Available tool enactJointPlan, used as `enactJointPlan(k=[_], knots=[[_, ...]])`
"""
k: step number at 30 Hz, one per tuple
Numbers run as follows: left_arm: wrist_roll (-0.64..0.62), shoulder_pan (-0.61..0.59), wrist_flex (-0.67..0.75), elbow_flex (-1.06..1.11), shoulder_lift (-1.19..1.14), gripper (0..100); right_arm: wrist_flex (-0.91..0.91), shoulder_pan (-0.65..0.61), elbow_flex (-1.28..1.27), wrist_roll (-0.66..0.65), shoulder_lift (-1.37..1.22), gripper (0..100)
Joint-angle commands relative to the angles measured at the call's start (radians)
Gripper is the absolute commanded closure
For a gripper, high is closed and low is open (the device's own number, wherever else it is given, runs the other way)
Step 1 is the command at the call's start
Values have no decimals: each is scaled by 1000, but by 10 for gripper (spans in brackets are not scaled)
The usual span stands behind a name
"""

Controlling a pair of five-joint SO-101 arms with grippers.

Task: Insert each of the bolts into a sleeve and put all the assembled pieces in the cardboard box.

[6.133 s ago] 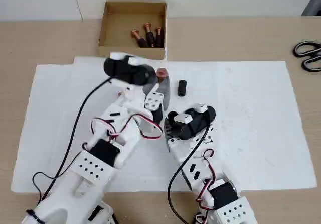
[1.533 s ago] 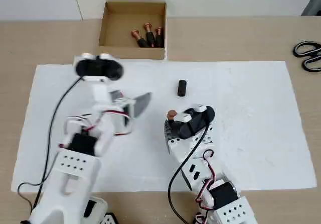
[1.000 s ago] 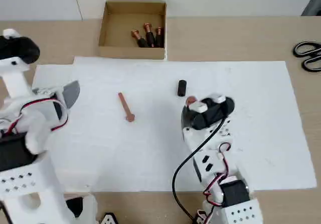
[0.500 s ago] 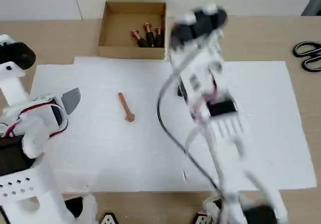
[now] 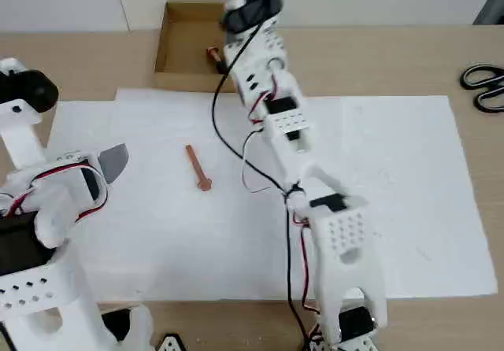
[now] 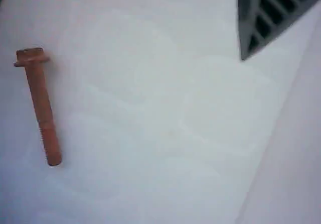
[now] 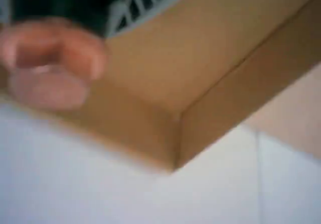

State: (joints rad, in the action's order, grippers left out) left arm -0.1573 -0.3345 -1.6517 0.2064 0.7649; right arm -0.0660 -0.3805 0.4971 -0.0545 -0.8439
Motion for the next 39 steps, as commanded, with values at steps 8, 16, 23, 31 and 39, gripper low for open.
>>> enactJointPlan(k=[8, 16, 23, 31, 39], knots=[[-3, -5, -8, -33, 11, 698, -31, -7, 328, -9, -266, 988], [-3, -3, -8, -33, 11, 698, 31, -7, 348, -9, -303, 798], [-3, -2, -8, -33, 11, 698, 41, 1, 362, -9, -302, 797], [-3, 0, -8, -33, 11, 698, 397, 64, 706, -6, -302, 797], [-3, 0, -9, -33, 11, 698, 924, 85, 1175, -11, -286, 797]])
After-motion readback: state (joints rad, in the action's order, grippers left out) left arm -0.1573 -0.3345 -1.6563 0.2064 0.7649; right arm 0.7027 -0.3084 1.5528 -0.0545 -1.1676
